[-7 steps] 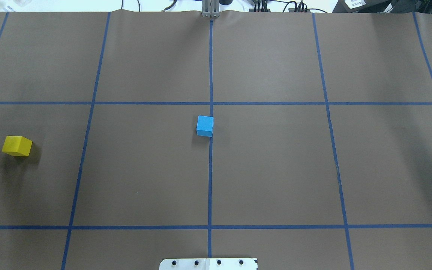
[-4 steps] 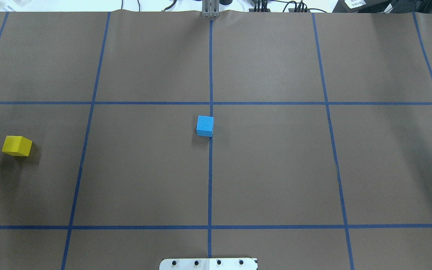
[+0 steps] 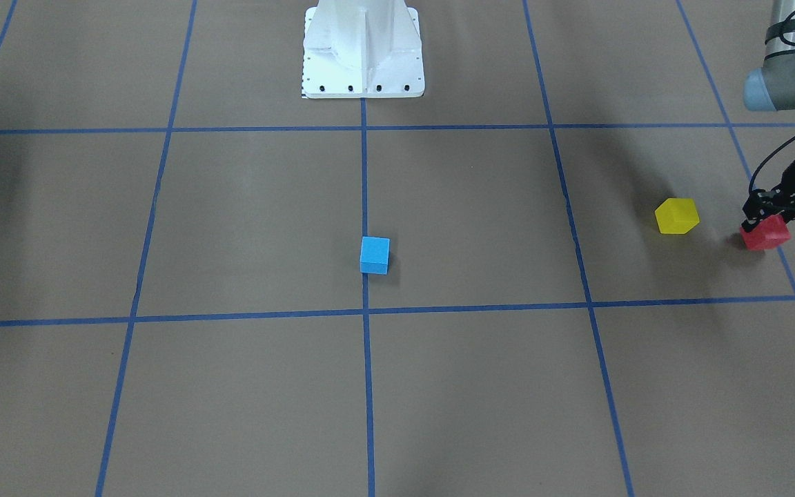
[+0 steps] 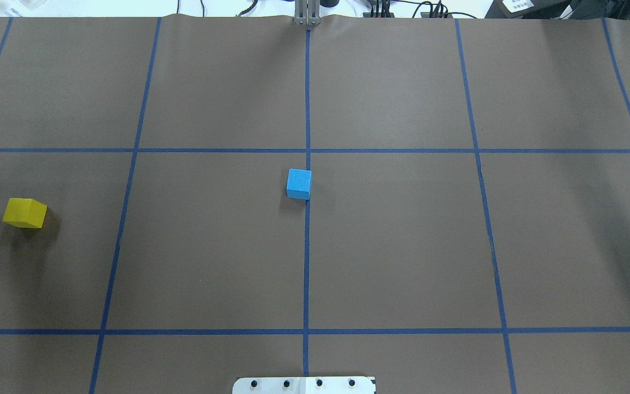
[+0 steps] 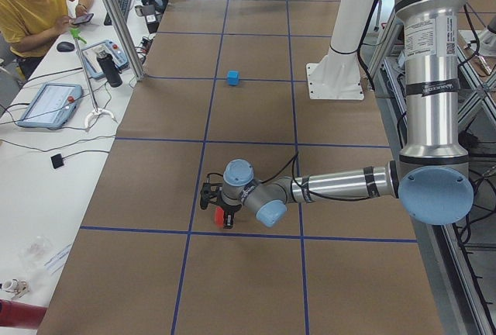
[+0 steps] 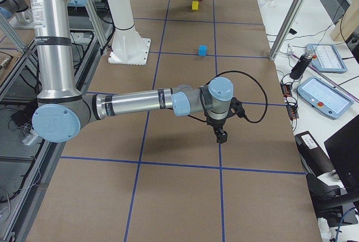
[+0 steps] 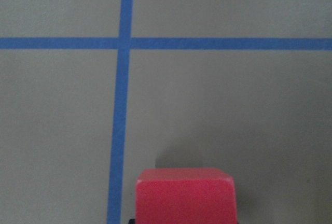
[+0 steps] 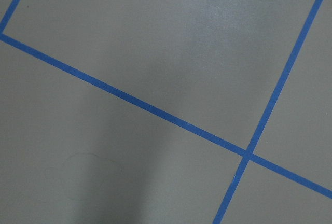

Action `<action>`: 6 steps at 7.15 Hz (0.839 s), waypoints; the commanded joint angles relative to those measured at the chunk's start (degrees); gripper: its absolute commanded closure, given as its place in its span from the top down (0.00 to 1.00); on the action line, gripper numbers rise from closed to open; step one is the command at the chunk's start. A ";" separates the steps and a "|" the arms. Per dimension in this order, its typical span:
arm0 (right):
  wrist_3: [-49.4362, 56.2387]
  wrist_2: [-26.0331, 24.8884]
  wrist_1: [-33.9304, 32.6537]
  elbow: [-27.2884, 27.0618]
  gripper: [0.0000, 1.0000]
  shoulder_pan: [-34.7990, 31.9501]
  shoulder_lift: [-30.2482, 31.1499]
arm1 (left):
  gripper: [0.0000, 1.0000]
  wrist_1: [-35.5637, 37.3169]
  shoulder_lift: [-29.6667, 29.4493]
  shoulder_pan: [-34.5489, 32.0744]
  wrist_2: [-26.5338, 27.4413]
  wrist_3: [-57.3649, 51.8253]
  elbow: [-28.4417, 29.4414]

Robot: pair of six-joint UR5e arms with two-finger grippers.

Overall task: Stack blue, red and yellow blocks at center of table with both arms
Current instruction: 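Grasp the red cube with the left gripper and lift it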

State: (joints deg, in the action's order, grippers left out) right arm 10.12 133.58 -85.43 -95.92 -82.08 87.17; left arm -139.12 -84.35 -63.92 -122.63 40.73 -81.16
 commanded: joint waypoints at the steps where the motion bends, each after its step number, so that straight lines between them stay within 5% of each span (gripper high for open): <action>1: 0.07 -0.08 0.00 0.03 1.00 -0.01 0.72 | 0.00 1.13 -3.61 -0.41 -3.21 -0.12 -0.31; 6: -0.19 -0.16 0.00 0.65 1.00 -1.42 3.17 | 0.00 23.68 -20.11 -1.04 -4.02 -2.41 -6.10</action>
State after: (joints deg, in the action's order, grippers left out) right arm 9.97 133.45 -85.43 -95.34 -83.29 89.72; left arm -121.44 -99.64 -65.15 -126.96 38.61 -85.68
